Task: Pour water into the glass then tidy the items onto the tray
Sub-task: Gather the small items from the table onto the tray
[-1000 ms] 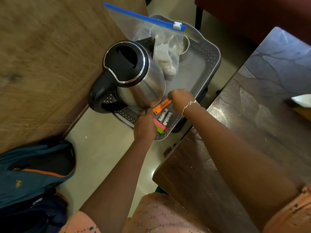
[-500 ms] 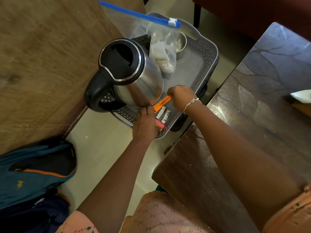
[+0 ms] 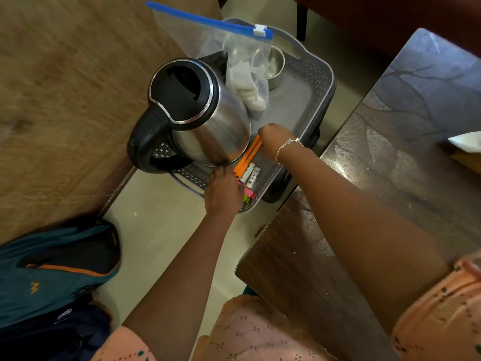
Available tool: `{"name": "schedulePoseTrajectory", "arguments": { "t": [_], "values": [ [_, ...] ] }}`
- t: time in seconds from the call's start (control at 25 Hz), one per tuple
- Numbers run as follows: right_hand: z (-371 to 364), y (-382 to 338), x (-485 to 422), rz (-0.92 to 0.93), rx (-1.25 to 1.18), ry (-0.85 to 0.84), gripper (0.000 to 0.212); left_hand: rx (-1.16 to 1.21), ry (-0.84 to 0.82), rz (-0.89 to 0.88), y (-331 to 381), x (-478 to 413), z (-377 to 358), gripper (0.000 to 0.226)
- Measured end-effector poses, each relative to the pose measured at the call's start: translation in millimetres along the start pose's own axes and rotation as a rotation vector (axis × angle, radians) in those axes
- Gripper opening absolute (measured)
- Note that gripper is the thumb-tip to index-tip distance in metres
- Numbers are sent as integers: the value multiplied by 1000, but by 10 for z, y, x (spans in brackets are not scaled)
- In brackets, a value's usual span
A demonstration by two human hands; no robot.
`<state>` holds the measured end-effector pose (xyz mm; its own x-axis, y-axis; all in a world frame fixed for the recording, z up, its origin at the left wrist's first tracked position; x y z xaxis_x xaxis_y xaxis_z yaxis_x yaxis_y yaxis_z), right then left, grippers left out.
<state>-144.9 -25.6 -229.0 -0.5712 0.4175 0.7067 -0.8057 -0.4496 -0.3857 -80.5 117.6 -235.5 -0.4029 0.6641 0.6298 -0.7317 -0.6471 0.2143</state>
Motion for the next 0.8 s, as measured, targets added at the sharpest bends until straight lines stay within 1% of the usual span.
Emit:
{"name": "schedulePoseTrajectory", "arguments": {
  "t": [0.12, 0.24, 0.36, 0.44, 0.52, 0.6, 0.72, 0.8],
  "values": [
    [-27, 11, 27, 26, 36, 5, 21, 15, 17, -29, -15, 6, -5, 47],
    [13, 28, 62, 26, 8, 46, 14, 71, 56, -29, -20, 19, 35, 40],
    [-3, 91, 184, 40, -44, 230, 37, 141, 167, -61, -5, 110, 78, 33],
    [-57, 196, 356, 63, -50, 369, 46, 121, 222, -77, 26, 197, 53, 37],
    [-132, 322, 574, 102, -51, 494, 47, 58, 216, -20, 57, 252, 1, 42],
    [-229, 473, 800, 121, -75, 589, 46, -46, 182, 65, 97, 275, -41, 37],
    [-397, 774, 1164, 86, -195, 645, 47, -145, 135, 125, 189, 314, -103, 30],
    [-526, 950, 1386, 51, -177, 682, 55, -159, 120, 128, 231, 328, -133, 30]
  ]
}}
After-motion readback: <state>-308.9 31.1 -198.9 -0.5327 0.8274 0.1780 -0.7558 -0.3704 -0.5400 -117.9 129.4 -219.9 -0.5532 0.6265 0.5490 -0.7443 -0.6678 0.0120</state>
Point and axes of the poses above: each hand's wrist, its own x-axis away from the middle knuckle, its own z-axis out of the back of the hand, y = z × x, the point moved 1 cm from there along -x, towards the middle knuckle, and after that the axes turned 11 degrees about -y, right-handed, at the moved point
